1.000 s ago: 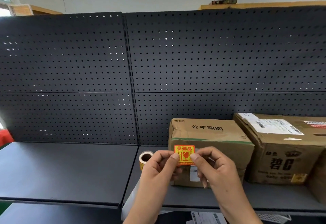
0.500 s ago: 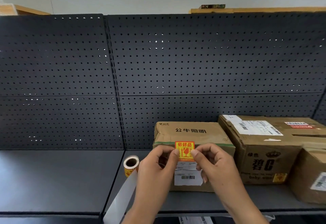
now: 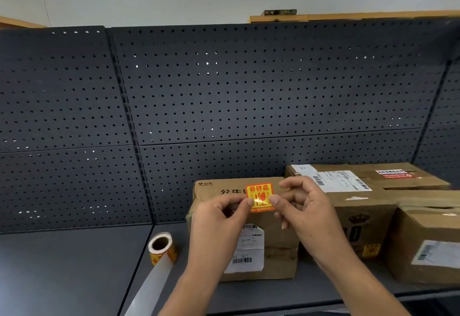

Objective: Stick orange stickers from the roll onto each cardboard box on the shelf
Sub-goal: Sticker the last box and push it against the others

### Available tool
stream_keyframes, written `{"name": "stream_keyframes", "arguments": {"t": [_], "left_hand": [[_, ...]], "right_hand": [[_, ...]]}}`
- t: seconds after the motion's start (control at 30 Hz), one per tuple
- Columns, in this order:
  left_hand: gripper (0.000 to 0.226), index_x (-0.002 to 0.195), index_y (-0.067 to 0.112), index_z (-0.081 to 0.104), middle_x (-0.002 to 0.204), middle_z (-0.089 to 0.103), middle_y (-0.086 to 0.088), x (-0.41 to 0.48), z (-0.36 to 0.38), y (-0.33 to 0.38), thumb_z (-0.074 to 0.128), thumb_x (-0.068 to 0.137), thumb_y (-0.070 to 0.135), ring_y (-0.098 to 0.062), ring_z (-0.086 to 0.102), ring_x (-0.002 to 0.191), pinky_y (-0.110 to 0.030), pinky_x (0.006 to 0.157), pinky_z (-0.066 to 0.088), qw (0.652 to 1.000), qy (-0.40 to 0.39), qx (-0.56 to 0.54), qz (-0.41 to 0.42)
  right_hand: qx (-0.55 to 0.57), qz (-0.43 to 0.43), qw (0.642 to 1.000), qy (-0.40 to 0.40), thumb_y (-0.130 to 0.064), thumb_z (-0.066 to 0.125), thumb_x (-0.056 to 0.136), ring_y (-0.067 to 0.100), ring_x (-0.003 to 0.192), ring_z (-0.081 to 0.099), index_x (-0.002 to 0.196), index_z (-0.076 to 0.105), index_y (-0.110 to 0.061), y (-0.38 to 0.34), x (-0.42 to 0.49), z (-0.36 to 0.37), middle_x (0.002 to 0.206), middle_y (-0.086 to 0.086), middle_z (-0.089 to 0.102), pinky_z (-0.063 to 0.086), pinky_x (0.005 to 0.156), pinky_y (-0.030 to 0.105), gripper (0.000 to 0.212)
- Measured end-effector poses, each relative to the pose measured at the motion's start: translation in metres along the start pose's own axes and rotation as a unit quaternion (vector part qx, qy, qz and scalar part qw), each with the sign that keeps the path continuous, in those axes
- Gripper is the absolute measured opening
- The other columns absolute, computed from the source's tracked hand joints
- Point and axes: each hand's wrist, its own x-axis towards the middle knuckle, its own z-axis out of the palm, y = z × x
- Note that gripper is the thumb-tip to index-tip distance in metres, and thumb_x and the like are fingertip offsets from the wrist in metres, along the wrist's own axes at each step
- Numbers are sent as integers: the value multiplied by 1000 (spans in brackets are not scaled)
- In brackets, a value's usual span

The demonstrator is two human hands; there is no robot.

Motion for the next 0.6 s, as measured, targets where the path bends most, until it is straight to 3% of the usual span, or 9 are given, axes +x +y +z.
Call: {"name": "stream_keyframes", "arguments": {"t": [0.27, 0.37, 0.47, 0.6], "left_hand": [[27, 118, 38, 69, 83, 75, 16, 22, 36, 5, 75, 92, 40, 1, 70, 83, -18, 71, 56, 999, -6, 50, 20], [20, 108, 39, 64, 80, 72, 13, 30, 44, 1, 76, 91, 41, -4, 67, 79, -27, 68, 57, 997, -6, 72, 18], [12, 96, 36, 63, 81, 69, 14, 32, 50, -1, 74, 94, 34, 0, 62, 80, -14, 62, 48, 993, -14, 108, 33], [8, 93, 32, 64, 85, 67, 15, 33, 54, -3, 72, 96, 31, -2, 61, 81, -13, 63, 46, 989, -32, 141, 37]], "right_hand": [[-80, -32, 996, 6, -17, 73, 96, 11, 73, 61, 91, 66, -27, 13, 23, -29, 83, 2, 67, 48, 58, 22, 13], [-91, -28, 995, 5, -15, 73, 96, 8, 69, 60, 92, 67, -22, 17, 30, -34, 80, 1, 67, 47, 57, 21, 10], [-121, -21, 992, 2, -15, 73, 95, 9, 73, 63, 92, 68, -23, 22, 36, -36, 81, -2, 68, 51, 59, 24, 10], [-181, -21, 983, 4, -19, 74, 94, 7, 83, 65, 93, 68, -27, 30, 40, -37, 86, -5, 69, 54, 70, 19, 11]]}}
